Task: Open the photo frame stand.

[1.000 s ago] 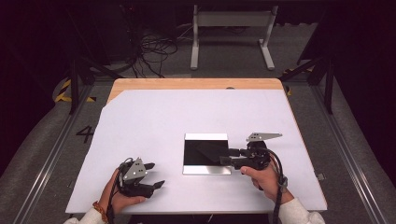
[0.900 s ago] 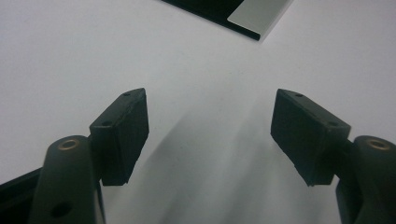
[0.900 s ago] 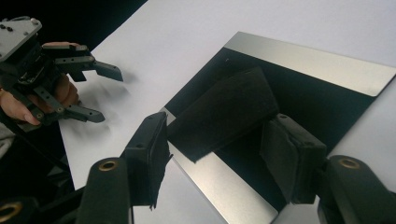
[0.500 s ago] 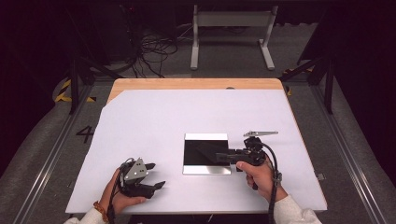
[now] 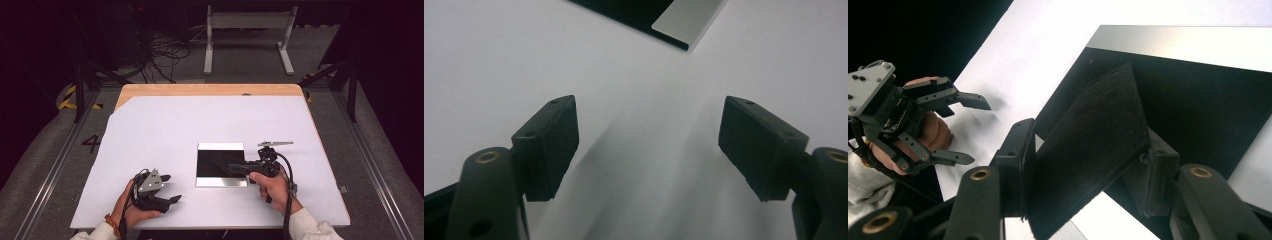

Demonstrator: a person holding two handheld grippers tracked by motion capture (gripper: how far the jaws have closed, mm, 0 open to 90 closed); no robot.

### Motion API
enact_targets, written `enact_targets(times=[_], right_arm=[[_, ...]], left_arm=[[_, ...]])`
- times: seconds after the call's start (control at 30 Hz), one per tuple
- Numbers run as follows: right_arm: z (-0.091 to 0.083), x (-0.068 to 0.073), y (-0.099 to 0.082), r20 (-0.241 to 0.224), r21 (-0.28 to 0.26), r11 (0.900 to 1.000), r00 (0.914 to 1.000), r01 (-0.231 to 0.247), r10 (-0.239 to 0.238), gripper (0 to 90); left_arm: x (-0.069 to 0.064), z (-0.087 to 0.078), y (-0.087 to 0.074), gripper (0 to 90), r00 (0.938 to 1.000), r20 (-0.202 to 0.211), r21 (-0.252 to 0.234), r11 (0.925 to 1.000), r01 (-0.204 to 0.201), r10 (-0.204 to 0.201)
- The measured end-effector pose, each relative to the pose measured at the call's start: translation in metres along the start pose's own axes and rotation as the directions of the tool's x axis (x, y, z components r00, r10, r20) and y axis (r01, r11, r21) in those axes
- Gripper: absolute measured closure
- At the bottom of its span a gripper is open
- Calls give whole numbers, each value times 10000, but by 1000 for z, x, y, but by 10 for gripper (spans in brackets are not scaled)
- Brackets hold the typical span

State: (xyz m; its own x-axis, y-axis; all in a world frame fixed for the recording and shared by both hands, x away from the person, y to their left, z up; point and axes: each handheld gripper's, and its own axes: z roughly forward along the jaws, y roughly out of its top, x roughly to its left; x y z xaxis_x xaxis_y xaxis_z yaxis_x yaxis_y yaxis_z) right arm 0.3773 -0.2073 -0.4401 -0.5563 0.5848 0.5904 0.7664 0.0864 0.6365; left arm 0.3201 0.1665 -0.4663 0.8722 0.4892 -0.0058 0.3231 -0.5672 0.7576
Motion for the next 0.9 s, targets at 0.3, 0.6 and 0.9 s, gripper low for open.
enact_targets(times=[0.3, 0.6, 0.9], right_arm=[[0, -2, -4, -76, -82, 9993, 9993, 368, -369, 540], [-5, 6, -10, -18, -378, 9906, 9913, 1311, -1313, 560], [-9, 13, -13, 57, -478, 9822, 9834, 1816, -1815, 573]], left_arm=[[4, 19, 21, 224, 9964, 718, -301, 9985, 468, -445], [13, 43, 44, 188, 9918, 1018, -190, 9966, 795, -772], [28, 60, 55, 175, 9889, 890, 212, 9928, 1179, -1194]])
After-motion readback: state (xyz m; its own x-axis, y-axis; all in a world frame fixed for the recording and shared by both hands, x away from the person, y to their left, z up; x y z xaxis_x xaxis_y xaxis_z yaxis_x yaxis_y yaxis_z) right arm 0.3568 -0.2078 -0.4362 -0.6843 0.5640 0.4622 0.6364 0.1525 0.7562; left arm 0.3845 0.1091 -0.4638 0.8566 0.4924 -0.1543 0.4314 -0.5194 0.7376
